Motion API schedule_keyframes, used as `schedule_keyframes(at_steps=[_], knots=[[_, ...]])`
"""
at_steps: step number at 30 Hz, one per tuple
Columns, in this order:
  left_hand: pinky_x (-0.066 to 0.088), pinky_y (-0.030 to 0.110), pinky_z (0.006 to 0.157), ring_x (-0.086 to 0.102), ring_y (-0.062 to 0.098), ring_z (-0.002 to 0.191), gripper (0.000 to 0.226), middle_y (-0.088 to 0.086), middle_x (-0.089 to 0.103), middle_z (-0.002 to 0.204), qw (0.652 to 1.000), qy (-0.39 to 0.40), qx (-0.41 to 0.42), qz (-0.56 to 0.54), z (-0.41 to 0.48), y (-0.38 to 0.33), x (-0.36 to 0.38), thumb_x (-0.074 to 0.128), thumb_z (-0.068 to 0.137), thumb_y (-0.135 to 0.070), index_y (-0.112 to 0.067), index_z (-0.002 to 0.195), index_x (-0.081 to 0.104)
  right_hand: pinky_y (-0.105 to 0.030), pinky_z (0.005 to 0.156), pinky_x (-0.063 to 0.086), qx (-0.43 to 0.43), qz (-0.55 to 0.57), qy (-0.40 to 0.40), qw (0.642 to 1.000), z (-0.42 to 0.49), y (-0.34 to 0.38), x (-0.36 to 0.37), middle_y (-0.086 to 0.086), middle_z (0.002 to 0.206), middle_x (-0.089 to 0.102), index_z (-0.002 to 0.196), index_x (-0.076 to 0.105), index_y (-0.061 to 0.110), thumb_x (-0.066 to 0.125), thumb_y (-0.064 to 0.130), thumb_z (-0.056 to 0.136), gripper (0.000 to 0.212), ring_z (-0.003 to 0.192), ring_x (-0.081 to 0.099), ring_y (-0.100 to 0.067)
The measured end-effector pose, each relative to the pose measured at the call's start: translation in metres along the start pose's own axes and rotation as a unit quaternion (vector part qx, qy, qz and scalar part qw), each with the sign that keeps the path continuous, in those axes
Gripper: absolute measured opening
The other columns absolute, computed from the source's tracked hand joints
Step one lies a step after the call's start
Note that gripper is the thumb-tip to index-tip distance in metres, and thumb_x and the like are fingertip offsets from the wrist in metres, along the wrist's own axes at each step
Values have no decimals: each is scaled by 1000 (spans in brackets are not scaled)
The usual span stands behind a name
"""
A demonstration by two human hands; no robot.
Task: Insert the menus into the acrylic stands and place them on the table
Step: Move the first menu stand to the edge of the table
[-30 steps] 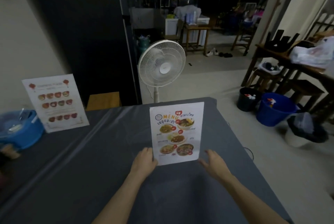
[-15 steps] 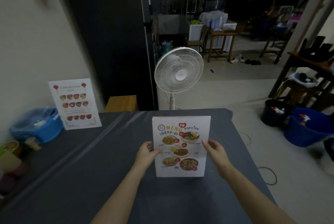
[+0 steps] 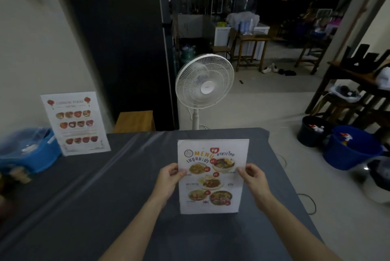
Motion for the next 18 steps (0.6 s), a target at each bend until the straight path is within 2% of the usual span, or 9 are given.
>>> schedule_keyframes(at_steps=[4, 8, 13, 17, 18], knots=[[59, 23, 73, 72, 17, 94, 16, 6, 75, 101, 1000, 20, 11, 9, 12, -5, 1, 64, 90, -9, -1, 102, 69, -21, 56, 54, -5, -26, -8, 1000, 8, 5, -3, -11, 91, 71, 93, 60, -4, 62, 12, 89, 16, 80, 69, -22], [58, 21, 71, 73, 15, 91, 16, 3, 76, 99, 999, 45, 10, 23, 34, -20, 11, 64, 90, -10, -1, 102, 69, -35, 67, 57, -17, -66, -35, 997, 28, 19, -16, -15, 93, 72, 90, 62, -6, 65, 14, 87, 21, 83, 69, -28], [56, 16, 61, 72, 7, 78, 14, -1, 75, 90, 997, 68, 3, 38, 68, -42, 40, 64, 89, -7, 1, 100, 67, -49, 80, 57, -22, -114, -36, 993, 68, 39, -42, -13, 93, 73, 85, 66, 5, 65, 18, 87, 13, 88, 70, -31], [54, 16, 61, 70, 11, 81, 18, 1, 73, 91, 997, 55, 5, 55, 104, -59, 65, 63, 90, -8, 5, 103, 65, -37, 73, 55, -35, -128, -18, 991, 107, 61, -59, -14, 91, 69, 95, 62, -8, 59, 12, 91, 22, 81, 66, -26], [54, 16, 61, 70, 13, 83, 18, 2, 72, 92, 997, 53, 7, 57, 115, -63, 71, 63, 91, -8, 4, 103, 65, -38, 73, 56, -39, -132, -18, 990, 118, 66, -63, -16, 92, 69, 96, 61, -11, 58, 12, 91, 23, 82, 66, -28]])
Point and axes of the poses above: each hand's wrist, its own z-axis towards the middle knuckle, its own x-axis out of the palm, y = z × x, the point moved 1 cm from there along z, towards the middle knuckle
